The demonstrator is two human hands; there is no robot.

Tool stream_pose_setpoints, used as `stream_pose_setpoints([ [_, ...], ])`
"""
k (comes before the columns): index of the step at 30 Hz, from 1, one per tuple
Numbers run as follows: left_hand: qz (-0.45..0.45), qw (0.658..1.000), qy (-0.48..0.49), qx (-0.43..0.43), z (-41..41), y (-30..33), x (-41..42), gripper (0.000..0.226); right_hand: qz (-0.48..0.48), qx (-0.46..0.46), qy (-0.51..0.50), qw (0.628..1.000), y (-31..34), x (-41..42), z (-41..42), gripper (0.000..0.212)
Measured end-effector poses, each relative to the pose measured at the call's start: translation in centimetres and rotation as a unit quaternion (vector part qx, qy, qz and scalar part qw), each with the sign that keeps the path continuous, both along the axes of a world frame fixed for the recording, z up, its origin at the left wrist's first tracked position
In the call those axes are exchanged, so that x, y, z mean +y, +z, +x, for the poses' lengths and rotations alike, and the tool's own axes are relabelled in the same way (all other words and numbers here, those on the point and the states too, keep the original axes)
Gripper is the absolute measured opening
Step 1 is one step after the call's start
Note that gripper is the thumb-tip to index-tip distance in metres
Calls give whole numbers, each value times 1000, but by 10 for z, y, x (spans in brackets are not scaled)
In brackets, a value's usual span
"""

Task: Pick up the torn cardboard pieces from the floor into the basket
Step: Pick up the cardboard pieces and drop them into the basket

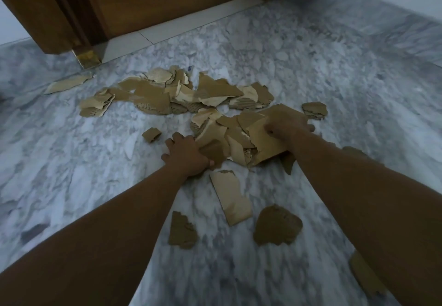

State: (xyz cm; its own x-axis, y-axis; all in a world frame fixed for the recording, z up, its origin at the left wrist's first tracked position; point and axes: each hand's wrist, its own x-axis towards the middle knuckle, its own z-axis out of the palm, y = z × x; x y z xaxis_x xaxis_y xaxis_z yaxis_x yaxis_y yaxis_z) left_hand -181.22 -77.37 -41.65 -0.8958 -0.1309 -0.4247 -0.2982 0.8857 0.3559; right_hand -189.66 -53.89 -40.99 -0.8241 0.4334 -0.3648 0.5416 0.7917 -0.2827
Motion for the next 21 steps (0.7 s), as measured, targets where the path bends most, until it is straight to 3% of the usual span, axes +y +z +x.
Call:
stream_pose_setpoints([
  [5, 91, 993, 20, 66, -3, -12, -2, 81, -52, -20, -62, 996, 16, -1, 12, 121],
  [9, 92, 994, 22, 48, -9, -9, -1, 79, -132, 13, -70, 989, 13, 7, 16, 108],
  [16, 96, 995, 13, 23, -2, -1, 3, 78, -231, 48, -79, 968, 13, 8, 29, 111],
  [21, 108, 994, 14, 8, 11, 11, -15, 73, -302, 65, -92, 947, 28, -3, 50, 64],
])
